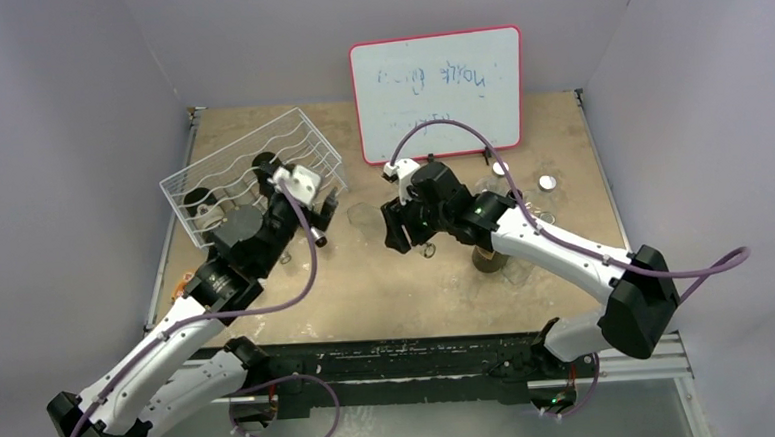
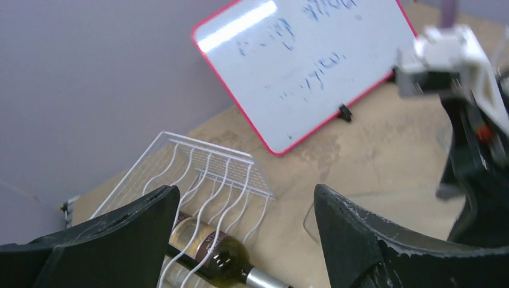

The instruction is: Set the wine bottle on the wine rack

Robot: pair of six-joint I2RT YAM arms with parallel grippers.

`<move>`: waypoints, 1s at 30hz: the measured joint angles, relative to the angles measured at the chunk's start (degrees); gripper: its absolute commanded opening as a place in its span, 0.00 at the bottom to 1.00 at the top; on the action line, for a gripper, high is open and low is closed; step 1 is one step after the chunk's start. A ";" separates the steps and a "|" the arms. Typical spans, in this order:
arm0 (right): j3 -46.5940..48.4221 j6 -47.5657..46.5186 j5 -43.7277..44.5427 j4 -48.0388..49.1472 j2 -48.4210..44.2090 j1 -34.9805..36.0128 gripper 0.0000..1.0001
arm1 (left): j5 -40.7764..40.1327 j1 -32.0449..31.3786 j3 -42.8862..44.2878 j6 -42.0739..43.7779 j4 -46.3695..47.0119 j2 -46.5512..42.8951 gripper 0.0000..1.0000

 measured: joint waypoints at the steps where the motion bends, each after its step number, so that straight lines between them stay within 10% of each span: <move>1: -0.63 0.00 0.70 0.98 0.00 0.00 0.00 | -2.40 0.28 1.97 -3.10 -0.13 0.79 0.83; 15: -3.56 -0.02 4.11 21.84 5.66 0.00 0.00 | -24.30 1.68 17.53 -18.45 -5.79 7.67 0.80; 30: -2.25 0.42 3.52 30.32 14.71 0.00 0.00 | -28.76 1.73 12.59 -20.37 -3.58 6.49 0.80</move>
